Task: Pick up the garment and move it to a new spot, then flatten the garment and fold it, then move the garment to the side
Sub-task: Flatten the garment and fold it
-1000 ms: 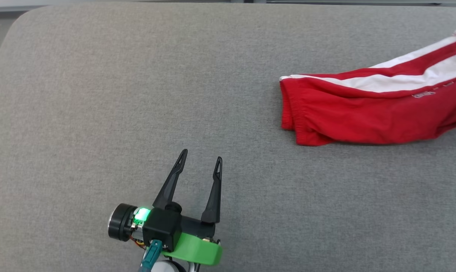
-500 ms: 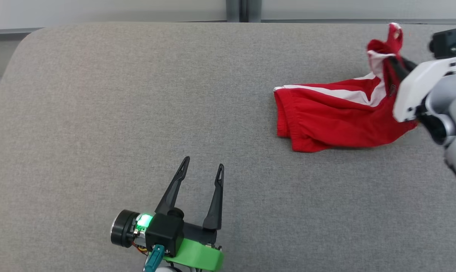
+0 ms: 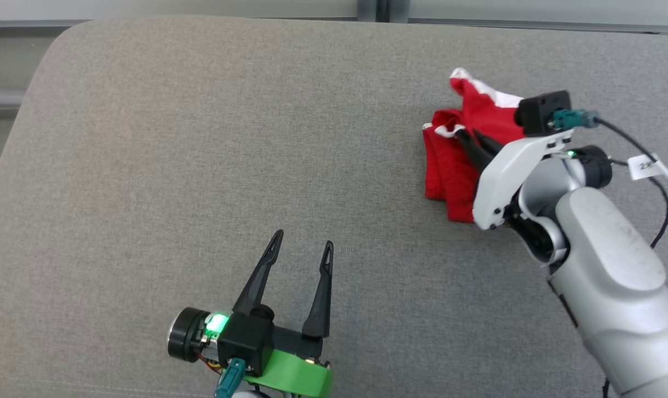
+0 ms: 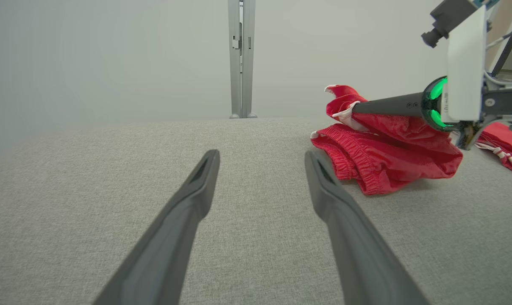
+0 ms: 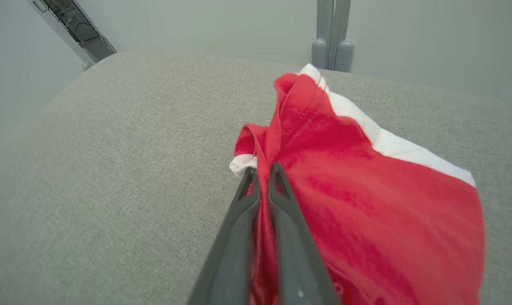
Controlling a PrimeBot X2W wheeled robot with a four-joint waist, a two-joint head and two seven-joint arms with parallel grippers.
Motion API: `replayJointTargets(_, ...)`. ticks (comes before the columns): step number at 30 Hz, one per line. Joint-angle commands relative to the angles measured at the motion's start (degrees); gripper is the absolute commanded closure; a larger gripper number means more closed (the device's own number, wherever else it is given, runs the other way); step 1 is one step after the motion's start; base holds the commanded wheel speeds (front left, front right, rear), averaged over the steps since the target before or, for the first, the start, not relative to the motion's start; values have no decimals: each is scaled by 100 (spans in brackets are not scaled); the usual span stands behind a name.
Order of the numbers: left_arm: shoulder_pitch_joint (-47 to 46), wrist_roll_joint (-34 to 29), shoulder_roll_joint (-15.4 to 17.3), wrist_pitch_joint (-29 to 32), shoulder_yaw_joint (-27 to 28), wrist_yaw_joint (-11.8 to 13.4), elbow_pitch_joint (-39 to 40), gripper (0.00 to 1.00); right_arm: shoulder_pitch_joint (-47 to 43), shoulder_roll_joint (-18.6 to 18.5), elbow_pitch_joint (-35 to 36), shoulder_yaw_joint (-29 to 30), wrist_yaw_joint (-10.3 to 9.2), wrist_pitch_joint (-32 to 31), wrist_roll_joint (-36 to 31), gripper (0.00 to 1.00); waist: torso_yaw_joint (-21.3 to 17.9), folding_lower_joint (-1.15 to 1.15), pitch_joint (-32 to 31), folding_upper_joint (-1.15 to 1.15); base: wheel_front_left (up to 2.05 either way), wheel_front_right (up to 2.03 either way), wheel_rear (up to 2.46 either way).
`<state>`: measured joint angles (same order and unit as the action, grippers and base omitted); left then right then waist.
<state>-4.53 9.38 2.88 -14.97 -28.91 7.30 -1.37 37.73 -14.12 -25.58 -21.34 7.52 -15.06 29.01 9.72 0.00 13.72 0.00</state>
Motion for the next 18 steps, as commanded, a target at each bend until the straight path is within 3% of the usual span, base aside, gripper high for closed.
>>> replayJointTargets(1,-90,-11,4,-27,-3,17,-8,0,-146,85,101,86,-8,-67,-101,100,28,0,28,0,0,0,0)
replayJointTargets(4,-128,13,4,-27,-21,19,-3,0,-367,336,272,216,-7,-211,-289,99,51,0,66,0,0,0,0)
replayJointTargets(5,-155,17,4,-27,-28,21,2,0,-429,413,323,261,-7,-256,-364,55,58,0,84,0,0,0,0)
replayJointTargets(6,-165,25,4,-27,-34,21,4,0,-479,476,362,280,-7,-273,-411,0,63,0,96,0,0,0,0)
replayJointTargets(12,-199,51,4,-27,-34,34,-24,0,-763,826,916,292,-7,-136,-143,0,30,0,113,0,0,0,0)
replayJointTargets(18,-80,48,6,-27,51,86,-35,0,-1280,579,1851,437,-7,819,-182,0,-166,0,-49,0,0,0,0)
